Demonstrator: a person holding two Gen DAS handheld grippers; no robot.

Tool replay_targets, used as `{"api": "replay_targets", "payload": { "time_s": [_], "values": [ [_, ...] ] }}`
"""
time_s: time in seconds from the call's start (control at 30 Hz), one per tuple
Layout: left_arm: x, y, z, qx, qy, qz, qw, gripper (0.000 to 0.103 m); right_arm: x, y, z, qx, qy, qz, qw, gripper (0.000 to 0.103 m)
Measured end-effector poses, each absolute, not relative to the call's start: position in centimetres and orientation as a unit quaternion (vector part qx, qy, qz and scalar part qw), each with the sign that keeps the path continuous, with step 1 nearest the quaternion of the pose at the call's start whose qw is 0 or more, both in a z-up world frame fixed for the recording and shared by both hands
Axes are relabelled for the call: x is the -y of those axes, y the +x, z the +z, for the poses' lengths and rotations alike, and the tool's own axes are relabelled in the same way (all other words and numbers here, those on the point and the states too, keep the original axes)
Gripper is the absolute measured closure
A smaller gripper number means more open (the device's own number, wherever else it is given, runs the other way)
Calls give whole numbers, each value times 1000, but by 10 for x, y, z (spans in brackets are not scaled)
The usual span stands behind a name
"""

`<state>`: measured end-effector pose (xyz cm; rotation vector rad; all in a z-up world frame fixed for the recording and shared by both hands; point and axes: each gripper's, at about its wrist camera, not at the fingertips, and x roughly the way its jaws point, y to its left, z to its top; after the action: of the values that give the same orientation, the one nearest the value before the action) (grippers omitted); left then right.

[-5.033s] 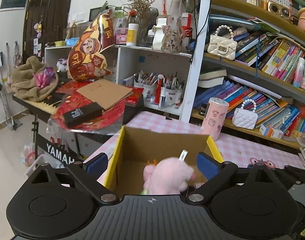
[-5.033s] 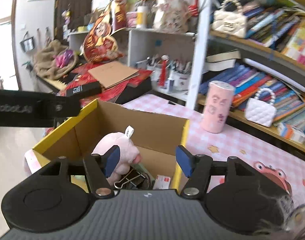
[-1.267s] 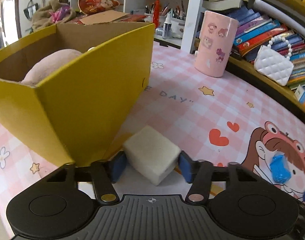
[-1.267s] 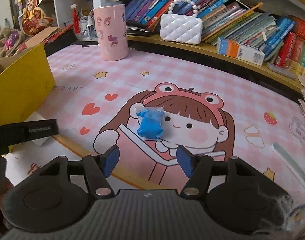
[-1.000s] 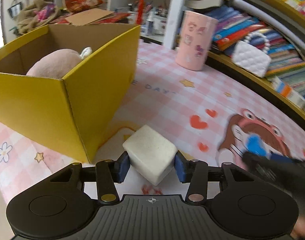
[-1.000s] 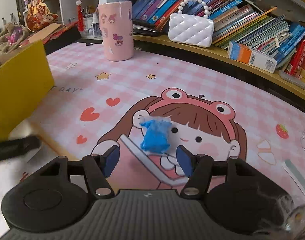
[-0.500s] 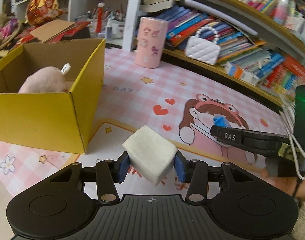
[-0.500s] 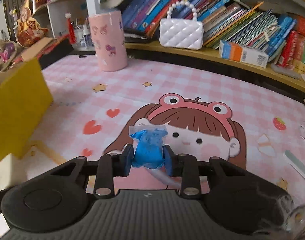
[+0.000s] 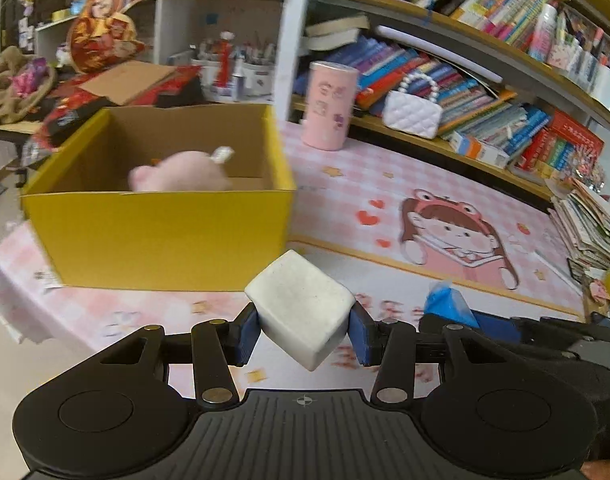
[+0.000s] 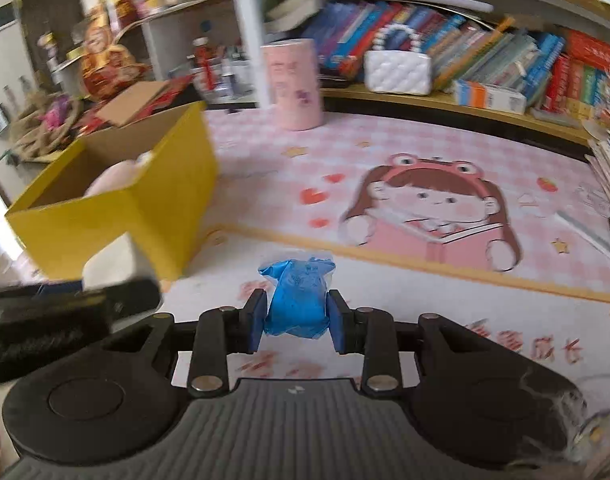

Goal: Organize objects
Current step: 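Carry the white sponge and blue toy over the yellow box with both grippers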

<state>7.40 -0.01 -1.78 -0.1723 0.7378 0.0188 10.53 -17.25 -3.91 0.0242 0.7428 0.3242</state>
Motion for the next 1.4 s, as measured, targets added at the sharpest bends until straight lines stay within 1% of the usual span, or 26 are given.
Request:
{"api": "replay_targets", "payload": {
  "time_s": [0.43,0.87,1.2,1.4],
  "values": [
    [-87,21,-16,-344,-88,46,934,58,85,46,-31,-354,-12,187,916,73],
    [-135,-8,-16,-334,-72,25,939,58,24,8,-27,-343,-12,182,922,73],
    [-159,-10,-15,-328,-90,22,940,58,0,4,-26,-348,-27,182,919,73],
    [-166,20,5,-293,-81,25,952,58,-3,24,-10,-311,-49,183,931,73]
  ]
}}
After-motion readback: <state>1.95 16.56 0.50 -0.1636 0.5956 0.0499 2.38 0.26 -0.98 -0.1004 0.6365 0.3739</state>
